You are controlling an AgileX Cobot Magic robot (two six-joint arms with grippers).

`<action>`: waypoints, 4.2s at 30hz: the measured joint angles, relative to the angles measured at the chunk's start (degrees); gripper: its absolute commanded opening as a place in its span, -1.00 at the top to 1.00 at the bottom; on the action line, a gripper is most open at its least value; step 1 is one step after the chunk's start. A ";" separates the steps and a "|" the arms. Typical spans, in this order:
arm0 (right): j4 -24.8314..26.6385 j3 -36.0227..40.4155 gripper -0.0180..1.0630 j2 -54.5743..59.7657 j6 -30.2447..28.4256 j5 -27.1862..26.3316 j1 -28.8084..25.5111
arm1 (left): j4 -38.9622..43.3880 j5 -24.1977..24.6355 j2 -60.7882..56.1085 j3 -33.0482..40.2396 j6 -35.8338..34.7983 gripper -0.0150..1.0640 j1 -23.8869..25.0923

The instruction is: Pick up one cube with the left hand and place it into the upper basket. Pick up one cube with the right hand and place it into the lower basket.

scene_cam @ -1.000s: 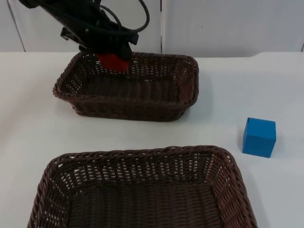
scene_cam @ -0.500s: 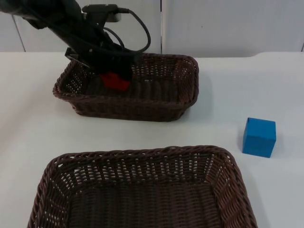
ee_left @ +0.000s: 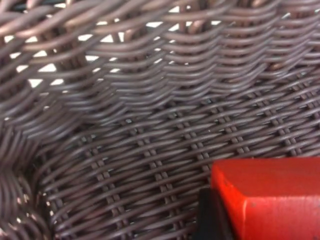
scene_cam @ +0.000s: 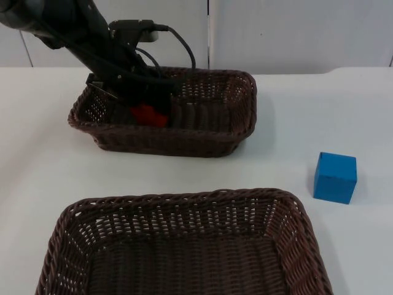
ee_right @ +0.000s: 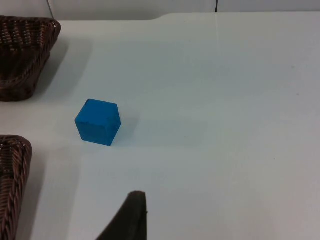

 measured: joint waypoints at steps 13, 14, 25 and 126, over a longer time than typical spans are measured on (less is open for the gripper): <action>0.00 0.00 -0.97 0.00 0.00 0.00 0.00 | -1.97 1.98 -1.61 0.00 0.00 -0.73 0.00; 0.00 0.00 -0.97 0.00 0.00 0.00 0.00 | -1.97 2.12 -2.08 0.00 0.00 -0.73 0.00; 0.00 0.00 -0.97 0.00 0.00 0.00 0.00 | -1.97 5.34 -9.15 0.00 0.00 -0.73 0.00; -0.02 0.00 -0.97 0.00 -0.21 0.00 0.00 | -0.89 3.51 -90.71 57.76 0.00 -0.73 0.00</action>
